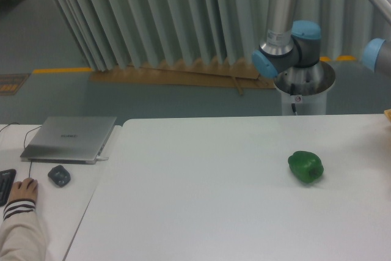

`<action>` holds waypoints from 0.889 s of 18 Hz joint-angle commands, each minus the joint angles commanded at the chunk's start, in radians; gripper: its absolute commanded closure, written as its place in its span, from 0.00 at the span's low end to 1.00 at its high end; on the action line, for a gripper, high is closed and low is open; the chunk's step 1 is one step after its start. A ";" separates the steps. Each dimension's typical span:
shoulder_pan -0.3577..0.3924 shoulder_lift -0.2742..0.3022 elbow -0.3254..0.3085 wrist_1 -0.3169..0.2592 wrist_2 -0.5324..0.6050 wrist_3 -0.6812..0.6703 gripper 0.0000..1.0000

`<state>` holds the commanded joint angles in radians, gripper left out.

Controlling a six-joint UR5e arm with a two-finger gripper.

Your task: Place the red pepper on the table

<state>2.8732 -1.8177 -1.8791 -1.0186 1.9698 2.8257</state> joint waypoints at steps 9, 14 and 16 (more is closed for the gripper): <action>0.000 -0.023 0.015 0.000 -0.049 -0.127 0.38; 0.046 -0.029 0.044 -0.008 -0.124 -0.127 0.61; 0.096 -0.029 0.055 -0.027 -0.237 -0.152 0.64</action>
<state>2.9695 -1.8469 -1.8240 -1.0460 1.7325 2.6739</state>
